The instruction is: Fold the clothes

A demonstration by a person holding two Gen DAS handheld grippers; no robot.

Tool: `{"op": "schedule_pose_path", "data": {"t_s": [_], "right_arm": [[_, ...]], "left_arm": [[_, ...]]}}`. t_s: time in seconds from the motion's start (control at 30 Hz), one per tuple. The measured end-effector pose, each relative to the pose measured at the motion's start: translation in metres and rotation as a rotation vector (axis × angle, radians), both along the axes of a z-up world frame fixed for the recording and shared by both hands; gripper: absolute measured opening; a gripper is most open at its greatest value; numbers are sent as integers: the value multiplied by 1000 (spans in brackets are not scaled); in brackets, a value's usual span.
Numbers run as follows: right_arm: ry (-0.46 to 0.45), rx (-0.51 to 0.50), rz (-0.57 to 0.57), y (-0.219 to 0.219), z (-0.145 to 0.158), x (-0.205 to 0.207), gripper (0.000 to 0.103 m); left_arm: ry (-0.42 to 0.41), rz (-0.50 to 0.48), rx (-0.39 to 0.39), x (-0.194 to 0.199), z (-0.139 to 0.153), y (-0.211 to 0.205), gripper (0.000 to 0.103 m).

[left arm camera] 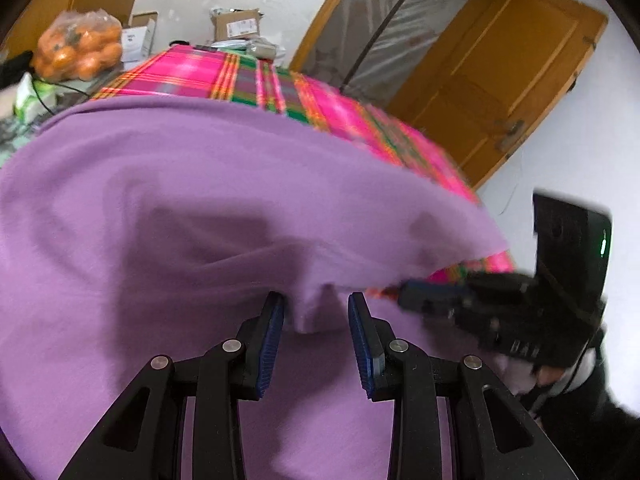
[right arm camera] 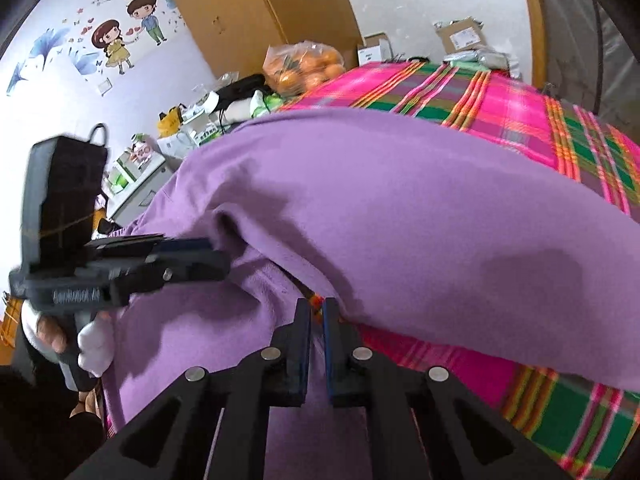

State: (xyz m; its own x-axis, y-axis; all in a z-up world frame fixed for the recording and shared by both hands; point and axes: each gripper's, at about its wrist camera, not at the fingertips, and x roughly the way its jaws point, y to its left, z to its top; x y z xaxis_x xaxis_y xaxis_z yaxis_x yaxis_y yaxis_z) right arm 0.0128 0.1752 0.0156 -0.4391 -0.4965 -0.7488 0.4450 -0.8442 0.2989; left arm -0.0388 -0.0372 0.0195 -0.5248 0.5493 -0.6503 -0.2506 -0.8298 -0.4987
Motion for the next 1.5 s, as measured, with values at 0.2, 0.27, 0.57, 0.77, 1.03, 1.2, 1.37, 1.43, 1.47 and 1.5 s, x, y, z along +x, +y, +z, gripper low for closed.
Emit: {"op": "schedule_pose_path", "data": {"t_s": [0.2, 0.27, 0.57, 0.77, 1.03, 1.2, 1.37, 1.43, 1.47, 1.5], "right_arm": [[-10, -8, 71, -13, -1, 14, 6], [-19, -1, 99, -25, -6, 14, 6], [-41, -30, -41, -14, -14, -15, 2], [-10, -56, -111, 10, -1, -1, 9], [4, -59, -65, -2, 0, 8, 13], [-17, 12, -99, -11, -12, 1, 13], [-12, -15, -211, 17, -5, -5, 14], [7, -19, -225, 21, 2, -4, 14], [16, -22, -232, 23, 5, -4, 14], [24, -20, -233, 23, 8, -5, 14]], "left_arm": [[13, 22, 146, -14, 7, -9, 35], [20, 36, 160, -13, 9, -15, 35], [78, 183, 5, 32, 14, -70, 35], [-8, 429, -93, 62, -9, -141, 35], [16, 578, -167, 109, -8, -180, 35], [7, 602, -194, 121, -11, -193, 34], [-1, 626, -221, 133, -14, -205, 34], [-4, 635, -232, 137, -16, -210, 34], [-4, 638, -237, 137, -15, -210, 35], [-4, 638, -246, 134, -14, -209, 35]]}}
